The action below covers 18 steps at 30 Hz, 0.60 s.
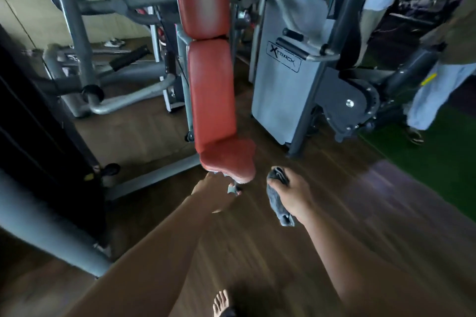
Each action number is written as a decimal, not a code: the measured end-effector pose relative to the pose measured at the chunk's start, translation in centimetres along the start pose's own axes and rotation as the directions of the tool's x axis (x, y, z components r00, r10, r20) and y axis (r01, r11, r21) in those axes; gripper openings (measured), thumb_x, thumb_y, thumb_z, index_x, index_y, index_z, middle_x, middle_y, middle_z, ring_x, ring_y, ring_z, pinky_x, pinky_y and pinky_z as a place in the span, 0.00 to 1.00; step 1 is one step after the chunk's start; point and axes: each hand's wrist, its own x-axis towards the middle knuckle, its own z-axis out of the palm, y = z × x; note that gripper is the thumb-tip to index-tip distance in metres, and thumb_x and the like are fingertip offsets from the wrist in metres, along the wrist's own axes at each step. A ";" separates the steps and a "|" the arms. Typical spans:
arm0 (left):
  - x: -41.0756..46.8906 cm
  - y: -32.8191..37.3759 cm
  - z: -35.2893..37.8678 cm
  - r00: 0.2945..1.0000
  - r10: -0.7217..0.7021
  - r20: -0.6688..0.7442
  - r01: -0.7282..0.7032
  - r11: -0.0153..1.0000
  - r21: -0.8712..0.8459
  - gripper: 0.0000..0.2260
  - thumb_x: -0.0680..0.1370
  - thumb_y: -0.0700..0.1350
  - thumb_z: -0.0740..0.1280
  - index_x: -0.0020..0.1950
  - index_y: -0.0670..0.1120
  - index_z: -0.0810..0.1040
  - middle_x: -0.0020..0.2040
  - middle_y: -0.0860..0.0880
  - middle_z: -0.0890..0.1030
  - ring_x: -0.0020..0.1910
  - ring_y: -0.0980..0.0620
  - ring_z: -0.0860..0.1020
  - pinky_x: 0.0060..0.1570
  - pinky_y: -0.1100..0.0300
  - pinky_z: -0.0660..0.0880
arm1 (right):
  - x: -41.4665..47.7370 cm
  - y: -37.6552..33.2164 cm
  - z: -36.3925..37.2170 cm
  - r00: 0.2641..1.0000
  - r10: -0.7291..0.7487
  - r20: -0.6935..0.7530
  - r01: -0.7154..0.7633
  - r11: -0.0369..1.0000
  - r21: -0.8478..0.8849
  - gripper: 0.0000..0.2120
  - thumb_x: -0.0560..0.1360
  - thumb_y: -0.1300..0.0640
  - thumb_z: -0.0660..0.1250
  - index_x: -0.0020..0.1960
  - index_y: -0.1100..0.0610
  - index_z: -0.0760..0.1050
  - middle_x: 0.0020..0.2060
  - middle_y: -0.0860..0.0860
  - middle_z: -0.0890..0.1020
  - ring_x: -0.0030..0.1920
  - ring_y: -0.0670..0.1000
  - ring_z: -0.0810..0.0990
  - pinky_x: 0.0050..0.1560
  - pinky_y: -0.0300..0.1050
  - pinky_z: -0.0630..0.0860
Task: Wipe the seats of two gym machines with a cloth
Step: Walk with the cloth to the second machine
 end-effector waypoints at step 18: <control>28.5 -6.9 2.7 0.941 -0.318 0.115 0.332 0.933 -0.136 0.20 0.78 0.51 0.62 0.70 0.57 0.74 0.71 0.55 0.73 0.70 0.47 0.69 0.64 0.47 0.75 | 36.3 6.0 7.8 0.932 0.051 0.360 -0.002 0.991 -0.135 0.19 0.77 0.49 0.70 0.66 0.49 0.77 0.59 0.48 0.83 0.60 0.49 0.81 0.54 0.35 0.68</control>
